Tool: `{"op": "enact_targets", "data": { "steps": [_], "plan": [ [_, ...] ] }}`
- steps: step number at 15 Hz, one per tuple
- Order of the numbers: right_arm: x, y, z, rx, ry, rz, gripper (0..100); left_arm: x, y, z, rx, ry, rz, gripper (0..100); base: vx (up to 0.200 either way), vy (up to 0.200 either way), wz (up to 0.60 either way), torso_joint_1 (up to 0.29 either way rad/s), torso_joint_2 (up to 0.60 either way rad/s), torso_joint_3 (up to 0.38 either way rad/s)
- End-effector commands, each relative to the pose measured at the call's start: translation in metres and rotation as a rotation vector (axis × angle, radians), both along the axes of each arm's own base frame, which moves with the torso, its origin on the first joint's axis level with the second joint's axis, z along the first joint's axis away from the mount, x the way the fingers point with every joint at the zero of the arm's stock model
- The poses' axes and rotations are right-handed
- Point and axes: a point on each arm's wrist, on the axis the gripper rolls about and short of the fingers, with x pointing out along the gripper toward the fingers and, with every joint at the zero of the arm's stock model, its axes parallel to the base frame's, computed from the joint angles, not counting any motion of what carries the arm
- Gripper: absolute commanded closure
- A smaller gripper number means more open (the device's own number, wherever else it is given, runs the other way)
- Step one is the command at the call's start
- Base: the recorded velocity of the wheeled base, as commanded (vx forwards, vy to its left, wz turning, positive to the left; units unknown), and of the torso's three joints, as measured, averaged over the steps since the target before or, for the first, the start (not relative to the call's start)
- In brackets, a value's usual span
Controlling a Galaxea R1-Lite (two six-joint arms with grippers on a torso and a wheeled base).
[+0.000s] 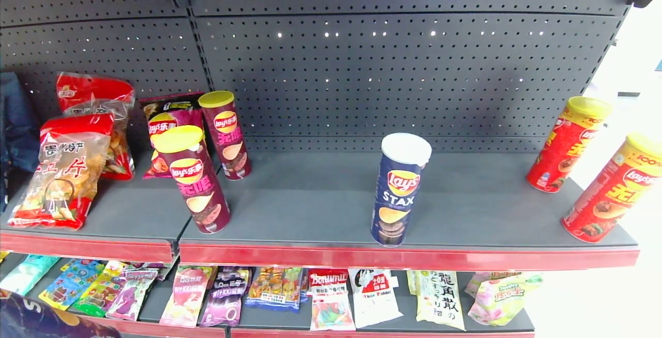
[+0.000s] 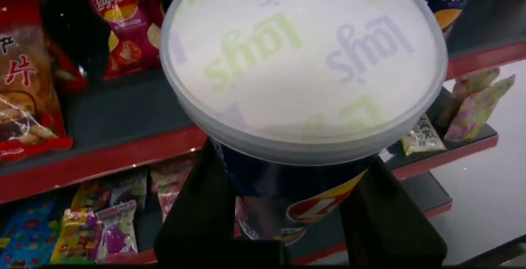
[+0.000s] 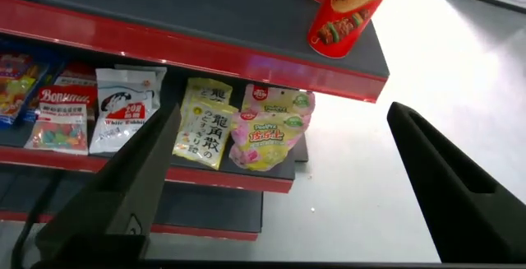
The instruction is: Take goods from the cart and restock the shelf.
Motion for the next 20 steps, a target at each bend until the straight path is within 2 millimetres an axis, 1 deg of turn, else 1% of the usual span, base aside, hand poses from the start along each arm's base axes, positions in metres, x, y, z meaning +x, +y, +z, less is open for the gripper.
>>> {"op": "enact_targets", "data": {
  "steps": [1,2,3,5,9,14,16,18,20],
  "plan": [
    [-0.001,0.000,-0.006,-0.005,0.002,0.001,0,0.001,-0.001,0.001,0.012,0.002,-0.028,100,0.000,0.000,0.00,0.000,0.00,0.000],
    [-0.001,0.000,-0.009,-0.016,0.007,0.004,0,0.001,-0.002,0.000,0.037,-0.005,-0.059,100,0.000,0.000,0.00,0.000,0.00,0.000],
    [-0.001,0.000,-0.012,-0.040,0.011,0.005,0,0.002,-0.002,0.000,0.058,-0.005,-0.086,100,0.000,0.000,-0.60,0.002,0.00,-0.002],
    [-0.002,0.000,-0.015,-0.067,0.007,0.010,0,0.005,-0.003,-0.001,0.063,0.009,-0.091,100,0.000,0.000,-0.60,0.005,0.00,0.005],
    [-0.003,0.000,-0.020,-0.068,0.004,0.010,0,0.005,-0.003,-0.001,0.063,0.009,-0.091,100,0.000,0.000,-0.60,0.008,0.00,-0.002],
    [-0.005,0.000,-0.025,-0.054,-0.020,0.015,0,0.006,-0.004,0.000,0.065,0.013,-0.090,100,0.000,0.000,0.00,0.000,0.00,0.000],
    [-0.007,0.000,-0.026,0.011,-0.044,0.003,0,0.009,-0.005,0.000,0.068,0.028,-0.092,100,0.000,0.000,0.00,0.000,0.00,0.000],
    [-0.010,0.000,-0.029,0.131,-0.085,-0.010,0,0.013,-0.006,0.001,0.073,0.041,-0.088,100,0.000,0.000,0.00,0.000,0.00,0.000],
    [-0.012,0.000,-0.032,0.215,-0.116,-0.033,0,0.013,-0.005,-0.003,0.081,0.046,-0.087,100,0.000,0.000,0.00,0.000,0.00,0.000]
  ]
}}
